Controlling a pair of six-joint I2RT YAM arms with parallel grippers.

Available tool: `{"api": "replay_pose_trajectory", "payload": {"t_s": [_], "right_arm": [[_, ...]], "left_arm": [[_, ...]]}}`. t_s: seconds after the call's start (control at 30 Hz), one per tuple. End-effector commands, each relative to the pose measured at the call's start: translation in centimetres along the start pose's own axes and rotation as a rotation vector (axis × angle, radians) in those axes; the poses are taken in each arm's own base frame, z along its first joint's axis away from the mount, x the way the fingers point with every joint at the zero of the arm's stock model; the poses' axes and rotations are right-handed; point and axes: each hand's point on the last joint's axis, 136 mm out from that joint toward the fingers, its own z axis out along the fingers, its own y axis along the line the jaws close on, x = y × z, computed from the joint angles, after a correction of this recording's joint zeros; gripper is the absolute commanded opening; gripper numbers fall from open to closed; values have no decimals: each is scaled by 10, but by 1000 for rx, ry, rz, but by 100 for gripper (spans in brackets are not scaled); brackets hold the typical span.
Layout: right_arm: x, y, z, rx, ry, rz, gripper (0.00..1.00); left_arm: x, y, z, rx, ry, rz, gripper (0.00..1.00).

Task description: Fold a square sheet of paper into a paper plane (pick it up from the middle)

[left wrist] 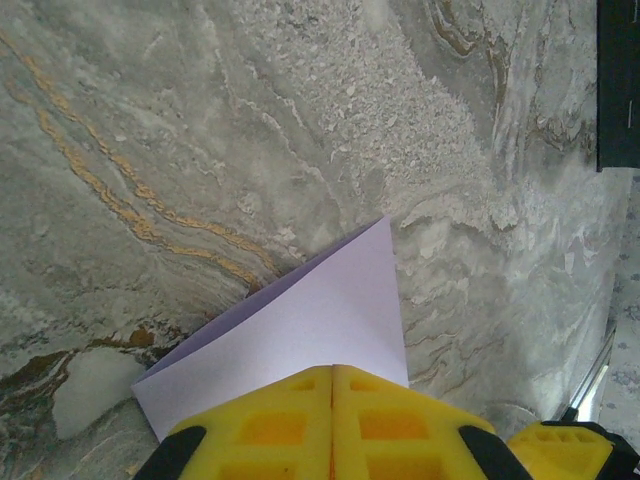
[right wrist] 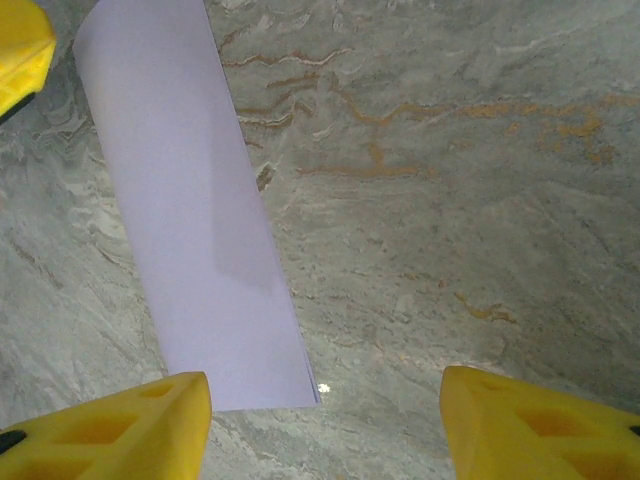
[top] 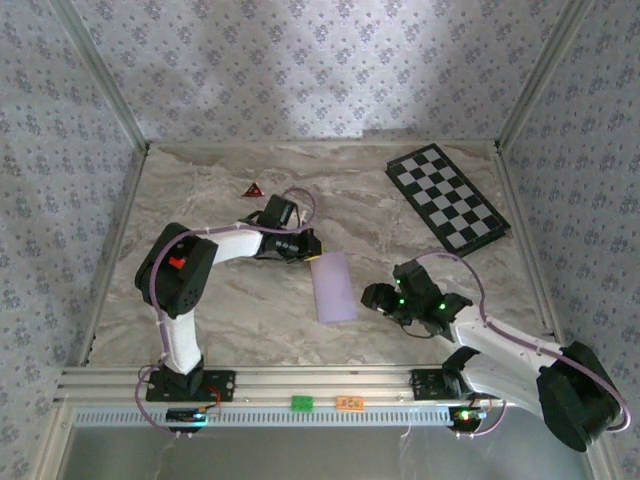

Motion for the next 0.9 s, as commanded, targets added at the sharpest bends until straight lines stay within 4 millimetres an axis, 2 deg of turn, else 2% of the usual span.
{"api": "replay_pose_trajectory", "payload": {"t_s": [0.0, 0.2, 0.4, 0.53, 0.87], "right_arm": [[4, 2, -2, 20, 26, 24, 63], [7, 16, 1, -33, 53, -13, 61], [14, 29, 15, -39, 132, -37, 55], [16, 30, 25, -23, 157, -30, 50], [29, 24, 36, -19, 207, 16, 51]], "left_arm": [[-8, -7, -1, 28, 2, 11, 7], [-2, 5, -2, -1, 8, 8, 5], [5, 12, 2, 12, 23, -7, 5], [13, 20, 8, 15, 46, -19, 4], [40, 58, 20, -49, 93, -55, 2]]}}
